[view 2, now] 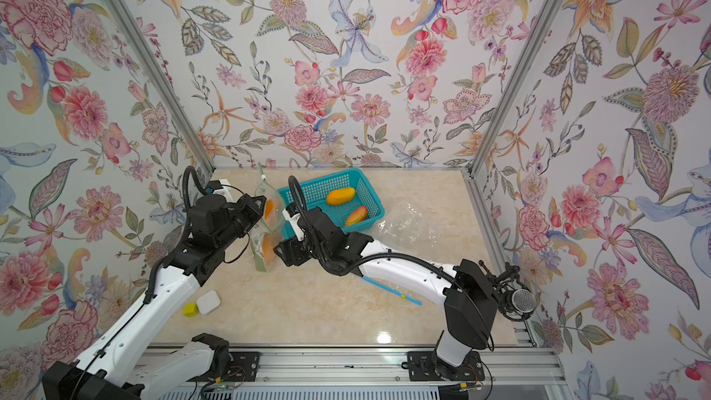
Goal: Place the mango in a zip-top bag and seal the zipper
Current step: Place the mango in the zipper food storage bag, then adjust the zipper food storage bag at the center of the board.
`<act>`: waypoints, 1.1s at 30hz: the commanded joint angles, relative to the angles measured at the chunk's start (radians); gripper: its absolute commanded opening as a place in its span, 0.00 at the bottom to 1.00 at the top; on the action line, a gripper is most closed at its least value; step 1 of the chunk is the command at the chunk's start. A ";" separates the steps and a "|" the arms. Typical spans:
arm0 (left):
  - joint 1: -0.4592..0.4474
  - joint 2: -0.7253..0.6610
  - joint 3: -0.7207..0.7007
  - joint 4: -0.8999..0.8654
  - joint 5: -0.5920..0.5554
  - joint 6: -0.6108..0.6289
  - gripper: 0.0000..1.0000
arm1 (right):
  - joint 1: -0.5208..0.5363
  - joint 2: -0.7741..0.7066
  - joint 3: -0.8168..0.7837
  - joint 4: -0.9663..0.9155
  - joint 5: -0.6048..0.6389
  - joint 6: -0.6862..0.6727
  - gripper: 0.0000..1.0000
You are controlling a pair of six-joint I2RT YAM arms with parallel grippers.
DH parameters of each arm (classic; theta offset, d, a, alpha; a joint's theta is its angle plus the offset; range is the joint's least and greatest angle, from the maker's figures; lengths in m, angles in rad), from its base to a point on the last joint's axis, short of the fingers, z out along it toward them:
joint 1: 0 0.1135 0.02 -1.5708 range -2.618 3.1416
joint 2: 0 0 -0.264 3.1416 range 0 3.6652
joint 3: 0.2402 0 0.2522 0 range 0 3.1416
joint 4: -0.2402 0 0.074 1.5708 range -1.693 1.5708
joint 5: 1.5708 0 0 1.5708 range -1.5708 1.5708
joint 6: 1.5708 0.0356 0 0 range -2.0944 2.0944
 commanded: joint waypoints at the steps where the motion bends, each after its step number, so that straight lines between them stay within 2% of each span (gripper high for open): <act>1: 0.004 0.008 0.050 0.010 -0.038 -0.015 0.00 | 0.013 0.024 -0.027 0.191 0.106 -0.096 0.76; 4: 0.004 0.004 0.060 0.001 -0.047 -0.014 0.00 | 0.014 0.076 -0.014 0.271 0.137 -0.095 0.75; 10: 0.004 0.010 0.077 -0.007 -0.048 -0.020 0.00 | 0.004 0.162 0.066 0.338 0.185 -0.057 0.85; 17: 0.003 0.015 0.071 -0.007 -0.049 -0.020 0.00 | -0.022 0.190 0.093 0.384 0.173 -0.023 0.81; 19: 0.003 0.019 0.071 -0.006 -0.045 -0.020 0.00 | -0.033 0.192 0.098 0.391 0.174 -0.013 0.74; 22: 0.004 0.023 0.072 -0.008 -0.041 -0.020 0.00 | -0.055 0.202 0.112 0.388 0.148 -0.001 0.57; 25: 0.003 0.024 0.081 -0.022 -0.048 -0.013 0.00 | -0.066 0.202 0.118 0.384 0.122 -0.008 0.35; 30: 0.005 0.024 0.106 -0.053 -0.071 0.018 0.00 | -0.069 0.172 0.121 0.336 0.093 -0.047 0.05; 31: 0.005 0.023 0.115 -0.064 -0.081 0.026 0.05 | -0.067 0.161 0.125 0.312 0.089 -0.057 0.01; 33: 0.010 0.021 0.145 -0.089 -0.104 0.059 0.21 | -0.066 0.125 0.128 0.238 0.075 -0.084 0.00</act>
